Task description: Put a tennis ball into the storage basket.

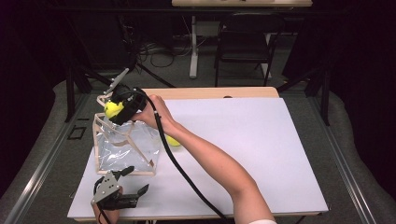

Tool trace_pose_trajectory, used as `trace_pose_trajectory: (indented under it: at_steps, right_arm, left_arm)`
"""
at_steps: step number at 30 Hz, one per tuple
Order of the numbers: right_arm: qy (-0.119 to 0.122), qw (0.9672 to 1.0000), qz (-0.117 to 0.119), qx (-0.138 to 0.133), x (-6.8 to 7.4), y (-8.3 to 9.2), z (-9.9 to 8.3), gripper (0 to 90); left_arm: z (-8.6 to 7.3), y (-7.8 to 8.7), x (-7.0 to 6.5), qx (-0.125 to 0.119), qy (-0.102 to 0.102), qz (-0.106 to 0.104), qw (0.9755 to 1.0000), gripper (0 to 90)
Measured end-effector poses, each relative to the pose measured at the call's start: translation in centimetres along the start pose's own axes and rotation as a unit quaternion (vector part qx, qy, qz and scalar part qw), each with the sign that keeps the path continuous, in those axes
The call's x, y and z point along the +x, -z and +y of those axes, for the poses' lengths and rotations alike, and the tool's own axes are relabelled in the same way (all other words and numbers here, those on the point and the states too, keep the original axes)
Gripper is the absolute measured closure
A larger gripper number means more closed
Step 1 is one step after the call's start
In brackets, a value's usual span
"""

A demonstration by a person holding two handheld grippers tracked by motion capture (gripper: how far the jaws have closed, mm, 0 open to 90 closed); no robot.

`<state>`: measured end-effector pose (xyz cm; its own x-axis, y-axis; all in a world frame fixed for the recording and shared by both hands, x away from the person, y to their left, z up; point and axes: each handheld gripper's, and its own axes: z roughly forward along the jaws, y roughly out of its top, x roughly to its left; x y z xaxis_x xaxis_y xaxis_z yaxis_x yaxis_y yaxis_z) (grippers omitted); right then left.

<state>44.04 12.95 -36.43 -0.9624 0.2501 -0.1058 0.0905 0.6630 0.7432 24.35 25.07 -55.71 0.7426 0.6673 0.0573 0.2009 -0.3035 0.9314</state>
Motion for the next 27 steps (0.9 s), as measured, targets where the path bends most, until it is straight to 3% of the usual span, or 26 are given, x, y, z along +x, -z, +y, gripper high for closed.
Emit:
trace_pose_trajectory:
  at_steps: [24,27]
  right_arm:
    - [0.003,0.9995,0.004,0.031,0.01,-0.66,-0.22,24.7]
    - [0.001,0.9995,0.009,0.031,0.01,-0.70,-0.27,18.8]
  left_arm:
    - [0.03,-0.18,0.05,0.000,-0.001,0.000,1.0000,16.0]
    - [0.04,-0.17,0.03,-0.001,-0.001,-0.001,1.0000,15.9]
